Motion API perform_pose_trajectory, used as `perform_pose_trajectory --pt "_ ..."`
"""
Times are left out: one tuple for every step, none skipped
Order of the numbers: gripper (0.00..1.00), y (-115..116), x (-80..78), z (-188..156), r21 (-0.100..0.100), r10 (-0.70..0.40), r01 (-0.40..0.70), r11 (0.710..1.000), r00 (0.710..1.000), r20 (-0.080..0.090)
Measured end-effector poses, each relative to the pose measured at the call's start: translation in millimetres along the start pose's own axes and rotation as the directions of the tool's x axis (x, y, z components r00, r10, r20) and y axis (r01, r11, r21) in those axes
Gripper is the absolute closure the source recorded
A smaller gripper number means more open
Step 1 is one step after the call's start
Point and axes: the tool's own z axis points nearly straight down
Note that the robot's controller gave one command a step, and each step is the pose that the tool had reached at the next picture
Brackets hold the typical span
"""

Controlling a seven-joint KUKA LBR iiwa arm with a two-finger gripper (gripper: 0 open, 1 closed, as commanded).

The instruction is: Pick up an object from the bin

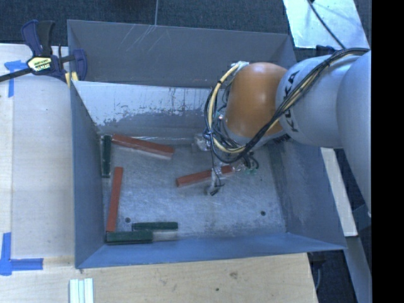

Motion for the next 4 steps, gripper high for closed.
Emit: perform_pose_trajectory --pt "0.0 0 -0.9 0 0.0 0.001 -0.001 1.0 1.0 0.002" --pt "1.0 0 -1.7 -2 0.0 0.002 -0.002 1.0 1.0 0.005" --pt "1.0 -1 -3.6 -17 0.001 0.003 -0.003 1.0 1.0 0.008" --pt "1.0 -1 -6.2 -71 0.001 0.005 -0.005 1.0 1.0 0.007"
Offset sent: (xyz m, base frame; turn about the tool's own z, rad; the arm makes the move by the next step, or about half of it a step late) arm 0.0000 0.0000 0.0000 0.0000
